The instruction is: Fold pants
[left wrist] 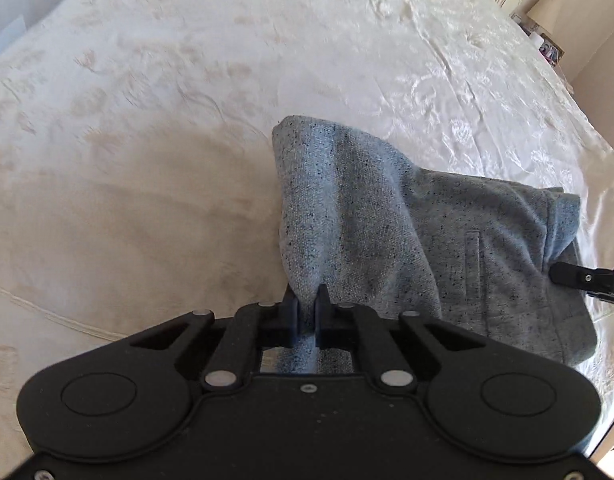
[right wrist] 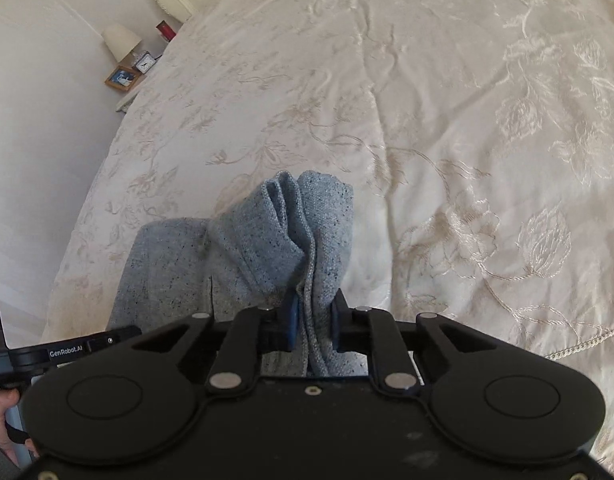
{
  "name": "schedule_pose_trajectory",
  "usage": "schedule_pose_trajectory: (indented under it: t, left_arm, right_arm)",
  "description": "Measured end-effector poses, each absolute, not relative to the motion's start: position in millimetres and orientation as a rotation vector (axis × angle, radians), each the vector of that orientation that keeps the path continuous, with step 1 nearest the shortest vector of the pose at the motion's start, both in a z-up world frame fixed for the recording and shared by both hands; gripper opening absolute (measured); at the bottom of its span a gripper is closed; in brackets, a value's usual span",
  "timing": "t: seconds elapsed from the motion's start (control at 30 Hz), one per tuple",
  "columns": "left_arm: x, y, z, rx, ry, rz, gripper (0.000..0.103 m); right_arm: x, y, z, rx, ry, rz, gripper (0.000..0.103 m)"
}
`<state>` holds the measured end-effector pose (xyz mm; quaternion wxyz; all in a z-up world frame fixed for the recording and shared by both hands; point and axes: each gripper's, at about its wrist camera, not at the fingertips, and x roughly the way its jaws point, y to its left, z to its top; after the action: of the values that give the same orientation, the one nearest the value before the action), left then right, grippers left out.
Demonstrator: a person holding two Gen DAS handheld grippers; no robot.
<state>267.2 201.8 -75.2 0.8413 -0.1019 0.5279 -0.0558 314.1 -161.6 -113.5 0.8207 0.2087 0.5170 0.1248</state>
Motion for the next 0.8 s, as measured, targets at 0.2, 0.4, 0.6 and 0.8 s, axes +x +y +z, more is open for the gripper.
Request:
schedule_pose_trajectory:
  t: [0.2, 0.4, 0.6, 0.8]
  left_arm:
    - [244.5, 249.2, -51.9, -0.232, 1.073, -0.053, 0.009]
    - [250.9, 303.8, -70.1, -0.205, 1.105, 0.049, 0.018]
    - [246.2, 350.7, -101.6, -0.215, 1.197, 0.306, 0.013]
    - [239.3, 321.6, -84.6, -0.158, 1.113, 0.175, 0.015]
  right_arm:
    - [305.2, -121.8, -78.6, 0.456, 1.071, 0.352, 0.017]
    - [323.3, -54.6, -81.5, 0.478, 1.079, 0.452, 0.017]
    - [350.6, -12.5, -120.0, 0.373, 1.142, 0.203, 0.024]
    - [329.0, 26.5, -88.3, 0.215, 1.04, 0.351, 0.027]
